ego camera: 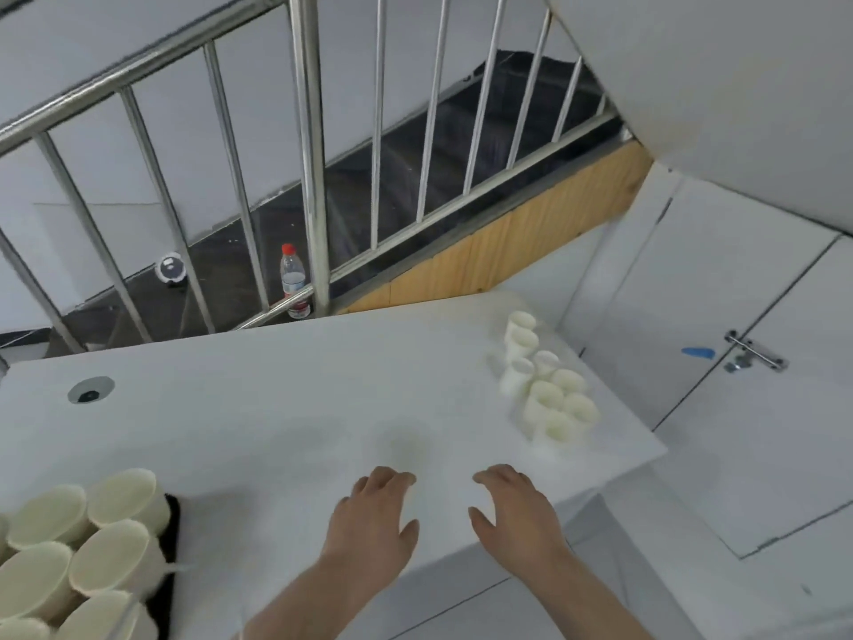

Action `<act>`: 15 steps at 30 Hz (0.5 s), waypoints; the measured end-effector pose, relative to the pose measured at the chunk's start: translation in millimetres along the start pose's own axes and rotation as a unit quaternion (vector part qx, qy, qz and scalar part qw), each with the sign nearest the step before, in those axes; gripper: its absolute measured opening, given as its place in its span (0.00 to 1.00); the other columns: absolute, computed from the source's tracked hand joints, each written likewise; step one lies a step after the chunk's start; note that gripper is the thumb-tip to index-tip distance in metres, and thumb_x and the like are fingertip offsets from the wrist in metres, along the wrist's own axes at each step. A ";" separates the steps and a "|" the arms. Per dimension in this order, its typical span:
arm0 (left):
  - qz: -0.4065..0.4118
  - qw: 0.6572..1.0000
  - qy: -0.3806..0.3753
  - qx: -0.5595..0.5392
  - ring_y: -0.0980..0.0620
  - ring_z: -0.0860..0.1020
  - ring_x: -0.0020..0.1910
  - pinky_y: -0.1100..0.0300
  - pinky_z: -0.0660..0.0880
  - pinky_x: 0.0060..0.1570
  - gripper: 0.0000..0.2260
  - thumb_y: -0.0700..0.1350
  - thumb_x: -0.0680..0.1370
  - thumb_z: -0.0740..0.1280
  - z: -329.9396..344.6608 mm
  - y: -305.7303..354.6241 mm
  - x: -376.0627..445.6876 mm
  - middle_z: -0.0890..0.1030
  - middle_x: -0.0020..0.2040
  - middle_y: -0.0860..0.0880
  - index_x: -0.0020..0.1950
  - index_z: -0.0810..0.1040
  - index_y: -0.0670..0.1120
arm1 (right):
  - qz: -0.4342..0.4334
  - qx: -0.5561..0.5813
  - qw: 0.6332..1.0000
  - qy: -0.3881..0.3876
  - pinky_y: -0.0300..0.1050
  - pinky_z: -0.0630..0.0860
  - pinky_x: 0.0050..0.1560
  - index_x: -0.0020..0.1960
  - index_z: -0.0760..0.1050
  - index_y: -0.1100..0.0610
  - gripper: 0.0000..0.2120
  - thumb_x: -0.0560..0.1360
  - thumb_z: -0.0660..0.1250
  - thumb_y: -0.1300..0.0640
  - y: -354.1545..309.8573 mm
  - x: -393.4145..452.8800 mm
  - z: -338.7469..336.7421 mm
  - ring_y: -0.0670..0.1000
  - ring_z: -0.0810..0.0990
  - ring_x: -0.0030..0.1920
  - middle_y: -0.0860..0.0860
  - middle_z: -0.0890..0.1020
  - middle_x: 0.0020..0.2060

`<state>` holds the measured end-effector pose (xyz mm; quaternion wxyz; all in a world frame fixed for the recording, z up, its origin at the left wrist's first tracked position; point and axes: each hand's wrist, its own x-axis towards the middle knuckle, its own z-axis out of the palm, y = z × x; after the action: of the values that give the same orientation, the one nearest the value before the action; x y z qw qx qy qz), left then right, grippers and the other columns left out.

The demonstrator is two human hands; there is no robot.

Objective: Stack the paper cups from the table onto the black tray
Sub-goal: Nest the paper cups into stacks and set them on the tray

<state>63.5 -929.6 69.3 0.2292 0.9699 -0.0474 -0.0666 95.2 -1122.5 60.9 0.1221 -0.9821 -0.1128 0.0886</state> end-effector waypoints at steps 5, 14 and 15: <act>0.034 0.999 -0.012 -0.001 0.54 0.66 0.67 0.60 0.69 0.61 0.23 0.51 0.79 0.59 18.4 42.6 66.9 0.63 0.70 0.56 0.74 0.59 0.54 | 0.036 -0.003 0.999 0.015 0.40 0.69 0.63 0.74 0.62 0.49 0.22 0.81 0.58 0.47 58.0 28.6 -20.5 0.46 0.67 0.68 0.44 0.67 0.70; 0.048 0.998 -0.025 -0.028 0.53 0.68 0.66 0.58 0.71 0.60 0.23 0.52 0.79 0.60 49.5 90.4 198.2 0.65 0.69 0.54 0.74 0.60 0.53 | 0.063 -0.031 0.997 0.014 0.41 0.72 0.58 0.73 0.63 0.48 0.23 0.80 0.60 0.47 138.9 115.1 -49.6 0.47 0.70 0.66 0.44 0.69 0.69; 0.050 0.998 -0.030 -0.026 0.53 0.68 0.66 0.58 0.71 0.60 0.23 0.52 0.79 0.60 48.9 94.3 204.0 0.65 0.69 0.54 0.74 0.60 0.53 | 0.069 -0.033 0.997 0.013 0.41 0.73 0.57 0.73 0.63 0.48 0.23 0.79 0.60 0.47 143.2 118.8 -53.3 0.48 0.70 0.66 0.44 0.69 0.68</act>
<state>251.5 -1059.9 46.5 0.2560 0.9575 -0.1014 -0.0853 248.6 -1240.6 57.1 0.0844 -0.9921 -0.0465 0.0797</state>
